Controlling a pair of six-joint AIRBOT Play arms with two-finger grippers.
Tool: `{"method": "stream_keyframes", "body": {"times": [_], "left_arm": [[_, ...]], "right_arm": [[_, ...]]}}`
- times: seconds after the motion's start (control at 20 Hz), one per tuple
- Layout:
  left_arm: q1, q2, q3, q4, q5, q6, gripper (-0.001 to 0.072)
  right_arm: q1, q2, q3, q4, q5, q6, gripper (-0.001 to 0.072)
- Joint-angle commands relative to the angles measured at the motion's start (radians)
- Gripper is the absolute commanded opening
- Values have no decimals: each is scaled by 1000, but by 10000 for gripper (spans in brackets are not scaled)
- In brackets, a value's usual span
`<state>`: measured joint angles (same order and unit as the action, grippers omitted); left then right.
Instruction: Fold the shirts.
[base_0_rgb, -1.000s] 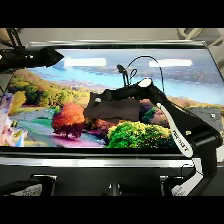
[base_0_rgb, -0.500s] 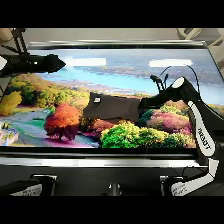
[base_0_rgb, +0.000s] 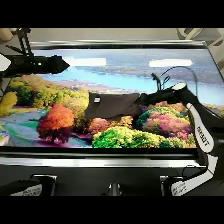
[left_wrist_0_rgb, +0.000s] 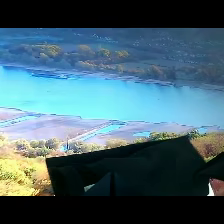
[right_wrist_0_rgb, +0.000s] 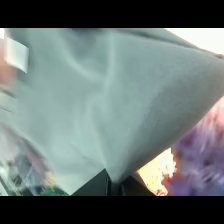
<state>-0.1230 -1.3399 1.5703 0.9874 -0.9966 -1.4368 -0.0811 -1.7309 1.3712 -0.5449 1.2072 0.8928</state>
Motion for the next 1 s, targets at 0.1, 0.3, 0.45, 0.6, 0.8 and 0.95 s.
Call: {"method": "stream_keyframes", "body": {"times": [0.1,0.3,0.45,0.6,0.8,0.95], "left_arm": [[3,1,0,32,2,44,25],[10,1,0,35,9,50,25],[7,1,0,34,9,50,25],[7,1,0,34,0,53,25],[7,1,0,34,-26,77,25],[7,1,0,34,-25,77,25]], "right_arm": [[-306,183,148,-53,154,74,23],[-572,316,151,-120,285,114,23],[-733,372,151,-149,309,113,23],[-883,403,150,-143,309,114,23],[-1048,429,150,-144,332,136,23],[-1128,451,150,-171,313,195,23]]}}
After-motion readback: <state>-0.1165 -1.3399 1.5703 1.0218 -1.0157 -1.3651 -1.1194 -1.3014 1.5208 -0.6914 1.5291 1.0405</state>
